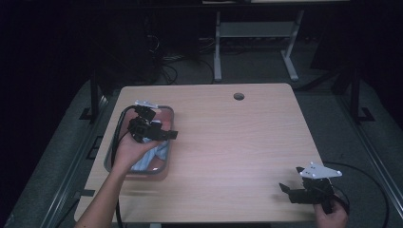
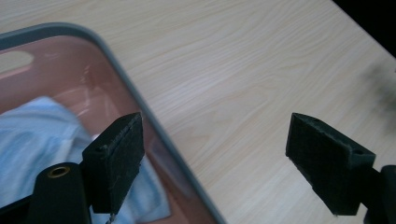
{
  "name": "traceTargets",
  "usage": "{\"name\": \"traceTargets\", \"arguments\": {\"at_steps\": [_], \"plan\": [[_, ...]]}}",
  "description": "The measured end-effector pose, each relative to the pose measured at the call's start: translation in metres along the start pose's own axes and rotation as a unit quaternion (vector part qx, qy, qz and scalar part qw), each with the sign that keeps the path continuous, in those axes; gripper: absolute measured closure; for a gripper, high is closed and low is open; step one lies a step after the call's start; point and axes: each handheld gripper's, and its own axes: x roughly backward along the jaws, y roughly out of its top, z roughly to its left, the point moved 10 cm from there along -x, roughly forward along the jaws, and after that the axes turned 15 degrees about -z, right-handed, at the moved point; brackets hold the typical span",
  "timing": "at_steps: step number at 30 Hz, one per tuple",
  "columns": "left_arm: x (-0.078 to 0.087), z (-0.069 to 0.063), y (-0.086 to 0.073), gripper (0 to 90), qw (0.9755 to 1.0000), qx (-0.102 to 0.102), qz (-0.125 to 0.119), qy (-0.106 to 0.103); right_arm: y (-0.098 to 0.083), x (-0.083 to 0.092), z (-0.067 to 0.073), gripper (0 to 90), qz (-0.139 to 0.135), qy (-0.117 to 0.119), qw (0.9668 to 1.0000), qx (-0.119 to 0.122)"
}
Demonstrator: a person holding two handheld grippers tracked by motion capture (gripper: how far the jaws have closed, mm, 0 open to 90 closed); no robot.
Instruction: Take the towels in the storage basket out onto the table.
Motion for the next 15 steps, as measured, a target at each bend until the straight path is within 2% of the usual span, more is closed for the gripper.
{"name": "traceTargets", "arguments": {"at_steps": [9, 15], "plan": [[0.012, 0.029, -0.011, 19.3, 0.9992, 0.028, 0.000, 0.027, 0.000, 0.001, 0.000, 13.9, 0.000, 0.001, 1.0000, 0.000], [0.016, 0.048, -0.022, 19.4, 0.9976, 0.037, 0.010, 0.058, 0.000, 0.001, 0.000, 13.9, 0.002, 0.000, 1.0000, 0.001]]}}
